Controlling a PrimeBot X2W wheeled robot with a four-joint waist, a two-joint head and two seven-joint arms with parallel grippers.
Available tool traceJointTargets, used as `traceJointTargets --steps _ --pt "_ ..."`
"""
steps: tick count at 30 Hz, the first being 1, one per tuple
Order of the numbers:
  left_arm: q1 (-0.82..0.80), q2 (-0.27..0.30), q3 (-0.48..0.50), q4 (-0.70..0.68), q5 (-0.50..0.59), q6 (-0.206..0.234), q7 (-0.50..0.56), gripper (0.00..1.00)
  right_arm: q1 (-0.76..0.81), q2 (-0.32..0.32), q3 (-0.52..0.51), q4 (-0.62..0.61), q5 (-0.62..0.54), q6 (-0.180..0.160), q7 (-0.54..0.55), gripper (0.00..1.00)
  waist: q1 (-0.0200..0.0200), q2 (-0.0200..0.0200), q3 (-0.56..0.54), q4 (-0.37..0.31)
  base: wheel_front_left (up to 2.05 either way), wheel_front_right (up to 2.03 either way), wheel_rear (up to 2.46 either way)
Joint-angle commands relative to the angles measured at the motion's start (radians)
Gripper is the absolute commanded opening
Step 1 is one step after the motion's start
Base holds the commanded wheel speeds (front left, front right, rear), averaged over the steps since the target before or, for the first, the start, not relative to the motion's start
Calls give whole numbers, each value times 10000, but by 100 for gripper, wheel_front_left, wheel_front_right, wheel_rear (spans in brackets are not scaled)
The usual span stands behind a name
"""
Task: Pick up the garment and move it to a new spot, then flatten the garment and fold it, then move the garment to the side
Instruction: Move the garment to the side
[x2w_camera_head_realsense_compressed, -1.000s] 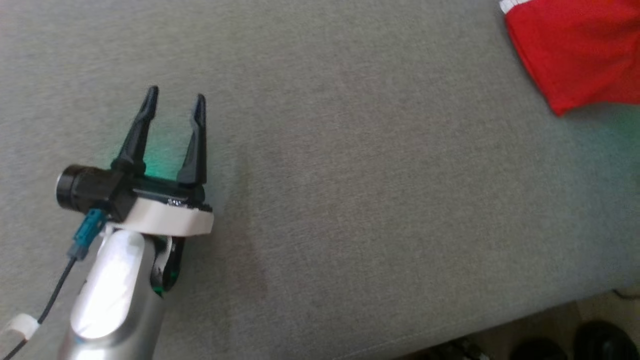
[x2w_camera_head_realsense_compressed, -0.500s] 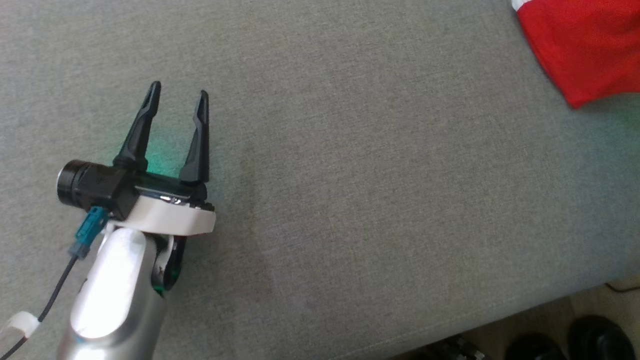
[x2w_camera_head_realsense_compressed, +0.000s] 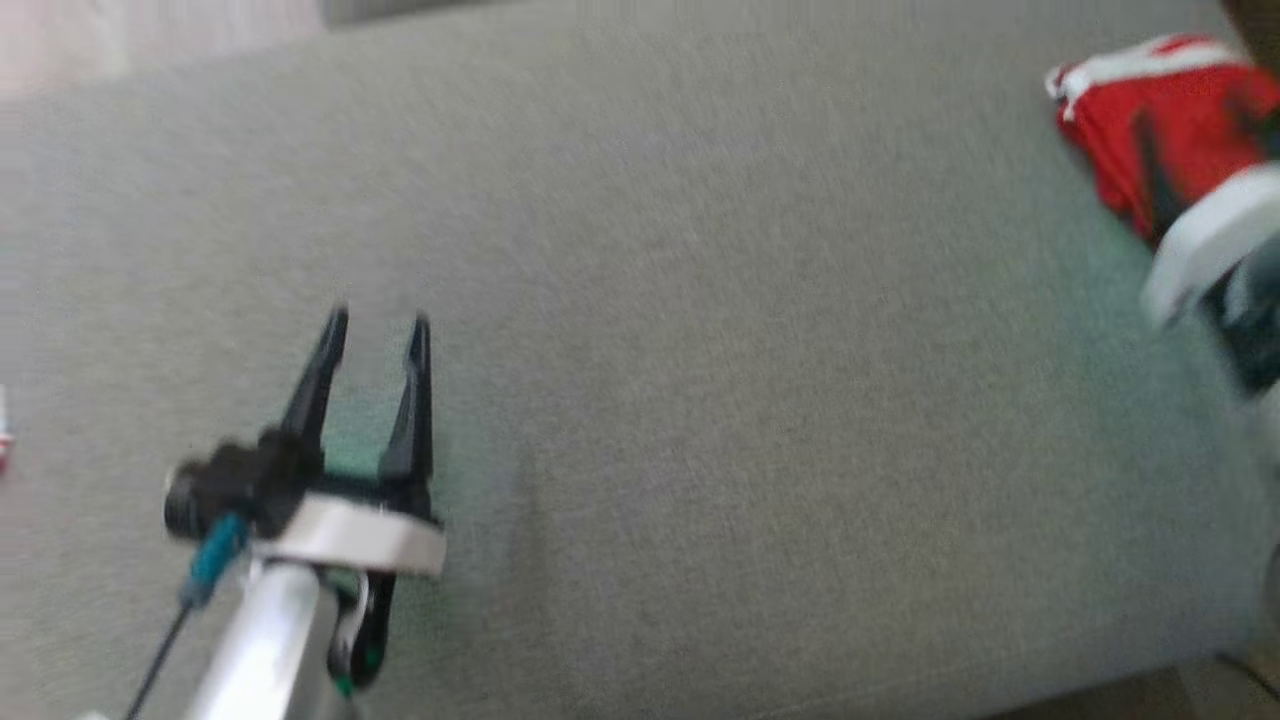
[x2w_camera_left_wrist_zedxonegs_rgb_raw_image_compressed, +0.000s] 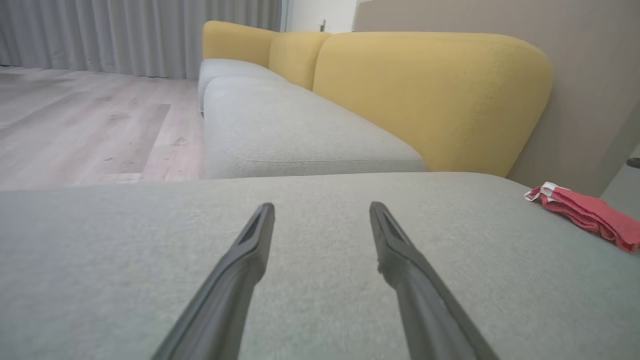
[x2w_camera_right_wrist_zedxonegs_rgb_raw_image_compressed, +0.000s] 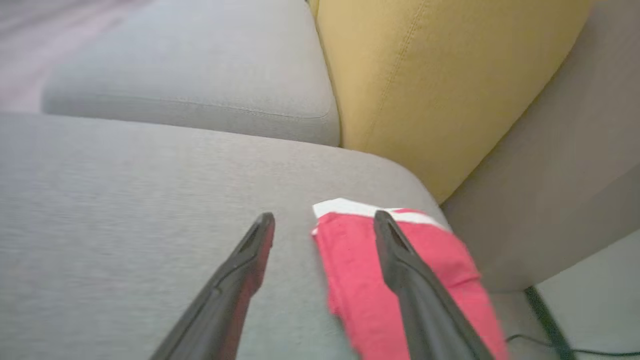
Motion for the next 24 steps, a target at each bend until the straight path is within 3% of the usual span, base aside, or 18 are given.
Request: traceJointTargets --steps 1,6,13,24 --pt "215 93 455 -187 -68 44 -157 100 760 155 -185 -585 459 65 -283 100 1 0 -1112 584 0 0 0" --pt "1119 35 594 -71 -171 81 -194 100 3002 967 -1164 -2038 1310 65 -932 100 1 0 -2029 1016 0 0 0" --pt "2062 94 1015 -158 -226 243 -207 100 5723 2006 -2244 -4444 527 65 -1650 100 1 0 -2688 1309 0 0 0" --pt "2606 27 1246 -429 -153 281 -209 100 7148 2681 -2945 -6603 -254 65 -884 100 1 0 -2793 1446 0 0 0"
